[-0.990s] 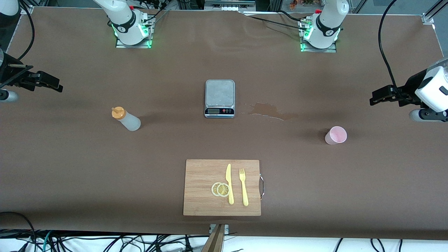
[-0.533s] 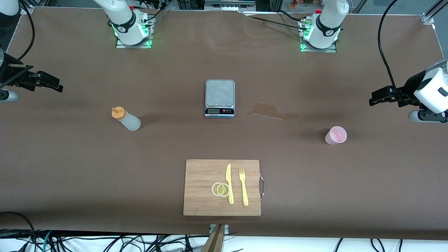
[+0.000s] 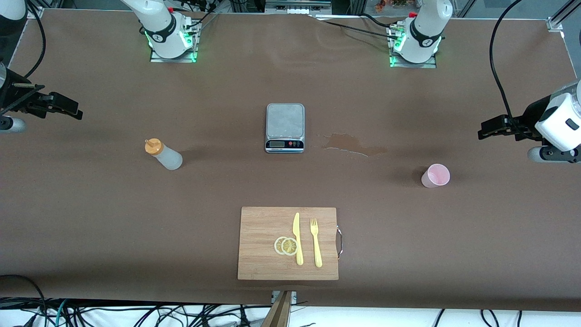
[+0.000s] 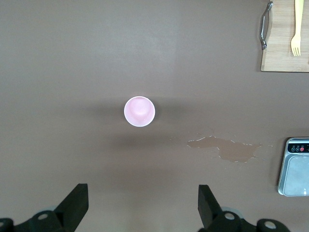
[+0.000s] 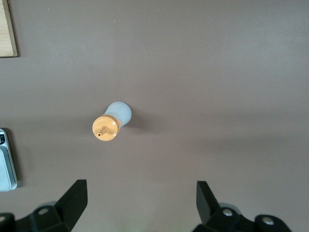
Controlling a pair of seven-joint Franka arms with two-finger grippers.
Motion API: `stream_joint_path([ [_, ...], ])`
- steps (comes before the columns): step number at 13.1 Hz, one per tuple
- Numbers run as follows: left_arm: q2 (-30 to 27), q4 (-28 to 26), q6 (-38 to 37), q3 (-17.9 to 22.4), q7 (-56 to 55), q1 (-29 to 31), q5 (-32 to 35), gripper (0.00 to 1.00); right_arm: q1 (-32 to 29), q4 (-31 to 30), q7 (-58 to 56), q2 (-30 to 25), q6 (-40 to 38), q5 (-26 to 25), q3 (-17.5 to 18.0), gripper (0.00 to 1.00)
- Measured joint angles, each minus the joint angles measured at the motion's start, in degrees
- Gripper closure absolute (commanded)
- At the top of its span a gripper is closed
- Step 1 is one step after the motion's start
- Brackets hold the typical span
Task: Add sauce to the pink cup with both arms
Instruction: 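Reach the left gripper down to the pink cup and grasp it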
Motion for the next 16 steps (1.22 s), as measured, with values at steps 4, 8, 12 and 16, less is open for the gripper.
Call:
stream_joint_path([
  [4,1.94,-5.15,4.89,0.26,0.16,0.05,1.55,0.0,0.0,0.0,0.0,0.0,0.0,0.0,0.0,0.0],
  [8,3.16,-15.06,15.81,0.25,0.42,0.06,2.24,0.0,0.0,0.02,0.0,0.0,0.0,0.0,0.0,0.0],
  [12,3.24,-26.56,29.11,0.7,3.11,0.24,2.42,0.01,0.0,0.02,0.0,0.0,0.0,0.0,-0.01,0.0],
  [16,3.35,-36.74,44.44,2.65,8.42,2.01,2.47,0.02,0.01,0.02,0.0,0.0,0.0,0.0,0.01,0.0],
])
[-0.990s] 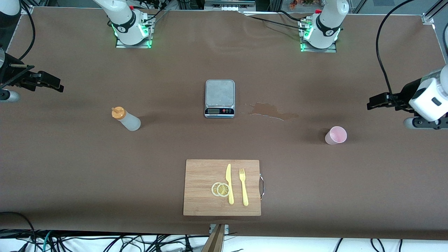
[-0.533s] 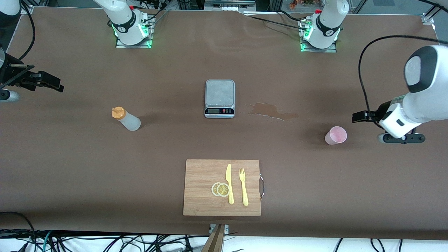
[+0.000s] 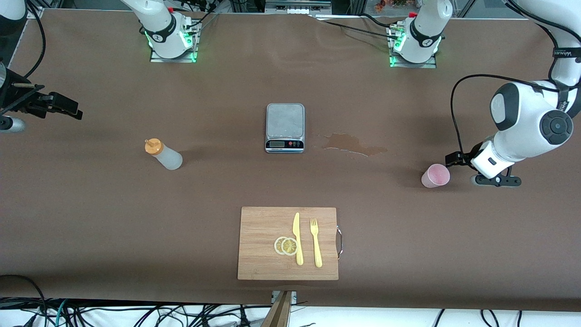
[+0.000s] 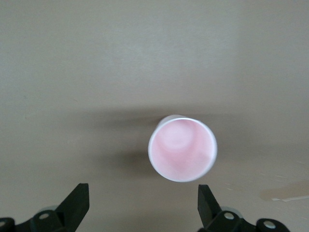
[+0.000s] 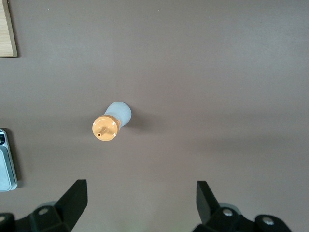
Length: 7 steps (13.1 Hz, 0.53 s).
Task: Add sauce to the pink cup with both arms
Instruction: 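Reach the left gripper down to the pink cup and grasp it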
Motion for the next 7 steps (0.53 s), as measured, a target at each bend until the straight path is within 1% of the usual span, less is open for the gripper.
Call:
stream_joint_path([
  [2,0.58,-1.81,3.21,0.02,0.54,0.46,0.0,0.02,0.1,0.01,0.0,-0.01,0.0,0.0,0.16,0.0],
  [7,3.3,-2.19,7.22,-0.15,0.55,0.3,0.0,0.03,0.12,0.06,0.0,-0.05,0.02,0.02,0.84,0.0],
])
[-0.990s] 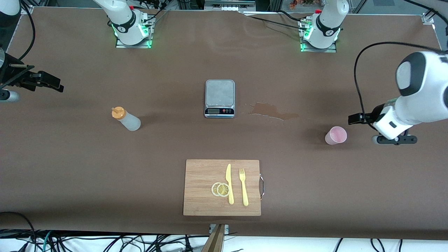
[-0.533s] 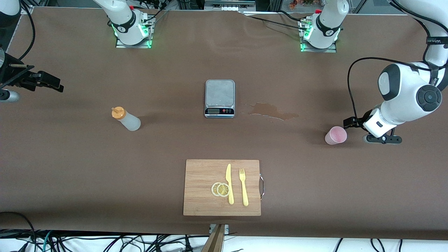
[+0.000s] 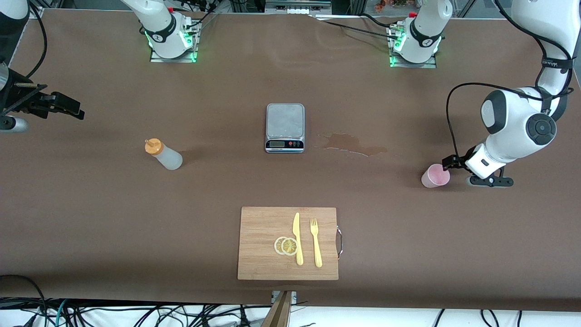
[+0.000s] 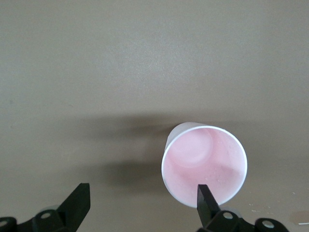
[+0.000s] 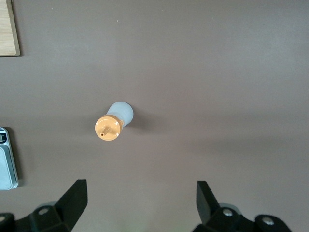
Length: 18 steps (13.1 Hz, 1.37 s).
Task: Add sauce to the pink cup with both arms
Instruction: 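Reach the left gripper down to the pink cup and grasp it, then carry the pink cup with the left gripper onto the scale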
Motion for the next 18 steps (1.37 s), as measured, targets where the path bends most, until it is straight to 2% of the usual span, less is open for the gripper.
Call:
stream_joint_path([
  [5,1.64,0.0,1.27,-0.12,0.0,-0.31,0.0,0.07,0.14,0.39,0.01,-0.19,0.01,0.0,2.07,0.0],
  [6,1.84,0.0,1.64,-0.13,0.0,-0.34,-0.06,0.09,0.12,0.4,0.01,-0.19,0.01,0.0,2.06,0.0],
  [7,2.07,-0.01,1.9,-0.14,-0.01,-0.36,-0.19,0.16,0.11,0.4,0.01,-0.19,0.01,-0.01,2.06,0.0],
  [8,2.32,-0.01,2.05,-0.14,-0.02,-0.37,-0.53,0.36,0.11,0.41,0.01,-0.19,0.01,-0.01,2.06,0.0],
  [9,2.56,-0.01,2.22,-0.14,-0.06,-0.39,-0.9,0.67,0.11,0.41,0.01,-0.19,0.01,-0.01,2.06,0.0],
  [10,2.73,-0.01,2.34,-0.14,-0.13,-0.39,-0.99,0.87,0.11,0.41,0.01,-0.19,0.01,-0.01,2.06,0.0],
  [11,2.82,-0.01,2.42,-0.14,-0.26,-0.4,-1.01,1.0,0.11,0.41,0.01,-0.19,0.01,-0.01,2.06,0.0],
  [18,2.67,0.8,2.46,-0.32,-1.34,-0.86,-1.42,1.0,0.11,0.41,0.01,-0.19,0.01,-0.01,2.06,0.0],
])
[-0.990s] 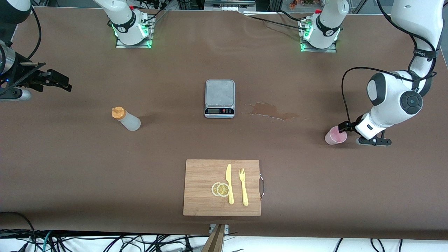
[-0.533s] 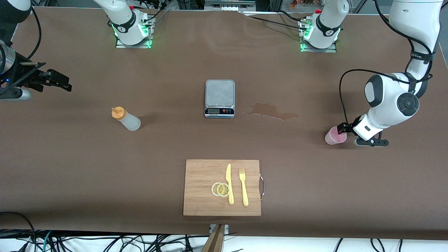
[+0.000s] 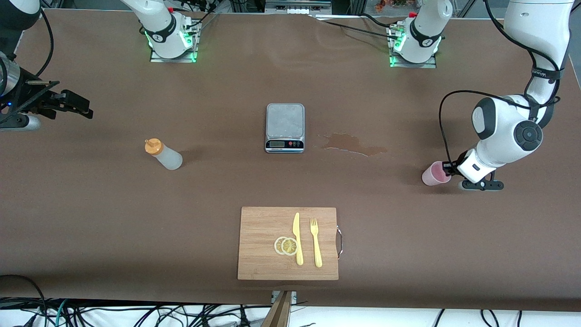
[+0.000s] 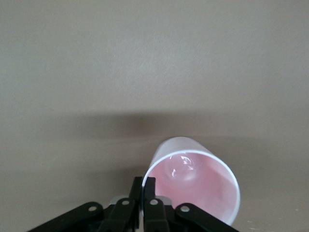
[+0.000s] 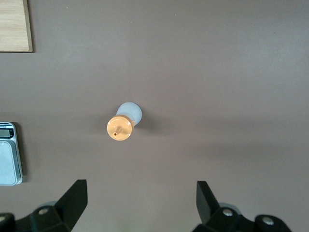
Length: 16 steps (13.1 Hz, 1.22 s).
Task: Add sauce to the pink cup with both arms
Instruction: 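Carry the pink cup with the left gripper onto the scale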
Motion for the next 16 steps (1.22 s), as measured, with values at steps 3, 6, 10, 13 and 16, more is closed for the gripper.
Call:
stream_joint_path([
  [3,-0.04,1.95,-1.28,-0.16,-0.64,-2.3,-1.34,1.0,-0.01,0.0,0.0,0.0,0.0,0.0,-0.01,0.0],
  [6,-0.64,6.26,-7.48,-0.54,-4.02,-8.16,-2.55,1.0,-0.02,0.0,0.0,0.0,0.0,0.0,-0.01,0.0],
  [10,-2.84,10.13,-14.6,-0.9,-18.14,-19.62,-4.13,1.0,-0.03,0.01,0.0,0.0,0.0,0.0,-0.02,0.0],
  [13,-3.11,10.26,-15.25,-1.13,-28.65,-28.66,-8.84,1.0,-0.03,0.01,0.0,0.0,0.0,0.0,-0.03,0.0],
  [16,-3.16,10.44,-15.24,-1.25,-40.27,-38.34,-9.31,1.0,-0.04,0.01,0.0,0.0,0.0,0.0,-0.03,0.0],
])
